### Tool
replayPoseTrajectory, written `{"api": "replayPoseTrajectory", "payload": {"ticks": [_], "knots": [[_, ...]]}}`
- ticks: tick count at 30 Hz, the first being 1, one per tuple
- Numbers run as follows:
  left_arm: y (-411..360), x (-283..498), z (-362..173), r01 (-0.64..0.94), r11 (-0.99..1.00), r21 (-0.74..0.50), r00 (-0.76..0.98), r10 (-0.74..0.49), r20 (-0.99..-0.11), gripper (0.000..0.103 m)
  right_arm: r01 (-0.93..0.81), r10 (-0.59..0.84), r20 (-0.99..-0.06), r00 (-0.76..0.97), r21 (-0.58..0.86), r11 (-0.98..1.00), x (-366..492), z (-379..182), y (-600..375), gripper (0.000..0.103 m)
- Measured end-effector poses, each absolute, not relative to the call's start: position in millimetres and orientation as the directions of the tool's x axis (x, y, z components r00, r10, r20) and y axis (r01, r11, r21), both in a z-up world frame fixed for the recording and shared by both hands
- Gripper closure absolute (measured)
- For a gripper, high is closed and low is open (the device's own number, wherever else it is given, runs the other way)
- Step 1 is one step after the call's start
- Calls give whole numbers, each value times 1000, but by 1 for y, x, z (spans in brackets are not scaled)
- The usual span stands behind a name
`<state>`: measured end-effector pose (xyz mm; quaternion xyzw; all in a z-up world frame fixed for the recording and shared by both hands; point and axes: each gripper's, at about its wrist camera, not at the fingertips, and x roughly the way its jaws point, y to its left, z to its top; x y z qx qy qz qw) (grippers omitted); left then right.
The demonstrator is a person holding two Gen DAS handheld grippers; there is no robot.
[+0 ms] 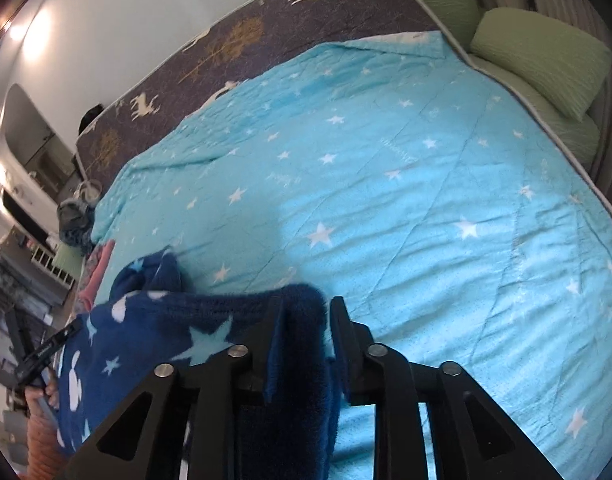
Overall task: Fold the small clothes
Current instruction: 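Lower the bundle onto the quilt and open both tools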
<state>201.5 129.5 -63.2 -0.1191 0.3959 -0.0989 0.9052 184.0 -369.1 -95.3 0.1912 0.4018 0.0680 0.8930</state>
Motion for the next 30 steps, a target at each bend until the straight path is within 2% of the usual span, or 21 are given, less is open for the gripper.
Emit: {"api": "replayPoseTrajectory", "payload": {"ticks": [2, 4, 5, 6, 9, 12, 13, 15, 19, 23, 27, 30], "knots": [[134, 195, -53, 63, 951, -301, 702, -257, -664, 79, 67, 245, -672, 699, 403, 913, 178, -88, -373, 73], [139, 186, -41, 51, 948, -314, 728, -251, -638, 65, 57, 257, -648, 717, 422, 905, 168, -80, -373, 72], [140, 180, -36, 41, 949, -312, 743, -237, -626, 48, 36, 279, -640, 716, 433, 900, 162, -76, -369, 70], [140, 171, -31, 32, 950, -311, 756, -226, -614, 36, 3, 314, -632, 708, 447, 895, 156, -71, -363, 67], [134, 157, -34, 61, 946, -319, 731, -260, -631, 26, -126, 424, -609, 670, 470, 874, 137, -63, -334, 59], [120, 153, -60, 48, 969, -241, 662, -212, -719, 25, -216, 489, -627, 607, 462, 860, 128, -74, -305, 49], [116, 155, -77, 28, 978, -208, 612, -181, -770, 25, -205, 469, -657, 590, 439, 875, 130, -83, -299, 49], [118, 154, -95, -10, 978, -208, 581, -164, -797, 23, -126, 365, -744, 559, 358, 925, 138, -107, -292, 50], [128, 130, -79, -71, 967, -244, 629, -147, -763, 24, -66, 285, -737, 613, 312, 948, 113, -94, -281, 49], [116, 101, -58, -33, 986, -165, 657, -103, -747, 24, -256, 424, -644, 636, 342, 904, 59, -67, -254, 42], [106, 77, -49, 6, 987, -158, 662, -122, -739, 24, -320, 462, -638, 616, 333, 887, 29, -69, -235, 41], [102, 64, -49, 18, 988, -152, 658, -126, -743, 24, -315, 495, -645, 582, 382, 869, 24, -79, -228, 41]]}}
